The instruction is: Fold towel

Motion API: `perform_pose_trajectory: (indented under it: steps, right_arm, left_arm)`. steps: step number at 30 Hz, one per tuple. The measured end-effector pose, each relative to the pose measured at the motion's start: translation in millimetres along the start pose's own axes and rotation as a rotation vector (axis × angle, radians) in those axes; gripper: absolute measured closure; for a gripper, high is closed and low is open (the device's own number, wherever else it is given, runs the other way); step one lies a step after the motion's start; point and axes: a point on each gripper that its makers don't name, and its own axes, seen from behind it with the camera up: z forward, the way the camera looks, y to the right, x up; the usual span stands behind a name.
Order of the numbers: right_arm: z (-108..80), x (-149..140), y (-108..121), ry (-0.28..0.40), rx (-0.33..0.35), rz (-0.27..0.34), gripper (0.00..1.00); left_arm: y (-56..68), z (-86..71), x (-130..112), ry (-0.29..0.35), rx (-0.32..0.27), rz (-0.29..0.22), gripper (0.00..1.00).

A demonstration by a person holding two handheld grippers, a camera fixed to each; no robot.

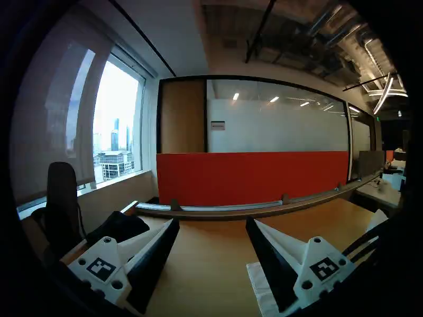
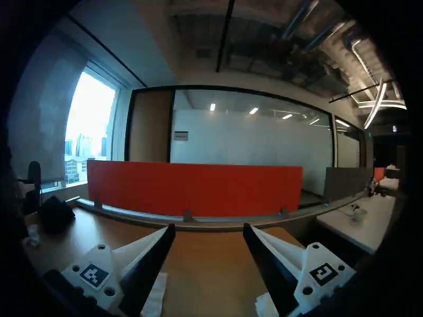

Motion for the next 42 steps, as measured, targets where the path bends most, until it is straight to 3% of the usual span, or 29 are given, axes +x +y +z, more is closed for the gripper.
perform_pose_trajectory:
  steps: [8,14,20,31,42]
  right_arm:
    - [-3.0,12,-5,-0.019,0.015,-0.010,0.01]
    - [-4.9,14,-16,-0.049,0.062,-0.053,0.01]
    - [-7.5,3,-33,-0.100,0.156,-0.111,0.01]
    - [-17.4,-17,-70,-0.201,0.366,-0.173,0.00]
    - [-24.9,-36,-85,-0.291,0.495,-0.256,0.00]
  left_arm:
    - [4.7,-2.8,11,-0.017,-0.029,0.014,0.07]
    - [12.7,-6.7,10,-0.048,-0.082,0.043,0.07]
    - [23.3,-10.3,3,-0.089,-0.153,0.079,0.07]
    - [47.0,-16.9,-20,-0.173,-0.309,0.082,0.07]
    - [63.7,-17.9,-45,-0.240,-0.409,0.140,0.07]
